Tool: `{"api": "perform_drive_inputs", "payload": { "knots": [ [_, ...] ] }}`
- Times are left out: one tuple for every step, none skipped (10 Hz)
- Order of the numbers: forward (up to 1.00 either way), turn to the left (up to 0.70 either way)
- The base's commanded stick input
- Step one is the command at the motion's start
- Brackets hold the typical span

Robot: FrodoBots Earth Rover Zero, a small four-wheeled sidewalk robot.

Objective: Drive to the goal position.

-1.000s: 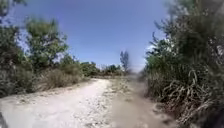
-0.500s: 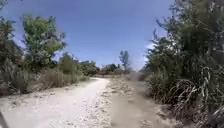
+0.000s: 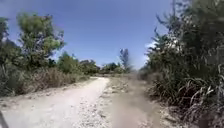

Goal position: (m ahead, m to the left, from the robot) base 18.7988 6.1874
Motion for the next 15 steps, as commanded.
{"api": "perform_drive_inputs", "payload": {
  "knots": [
    [0.45, 0.02],
    [0.45, 0.02],
    [0.45, 0.02],
    [0.45, 0.02],
    [0.45, 0.02],
    [0.45, 0.02],
    [0.45, 0.02],
    [0.45, 0.02],
    [0.45, 0.02],
    [0.45, 0.02],
    [0.45, 0.02],
    [0.45, 0.02],
    [0.45, 0.02],
    [0.45, 0.02],
    [0.45, 0.02]
  ]
}}
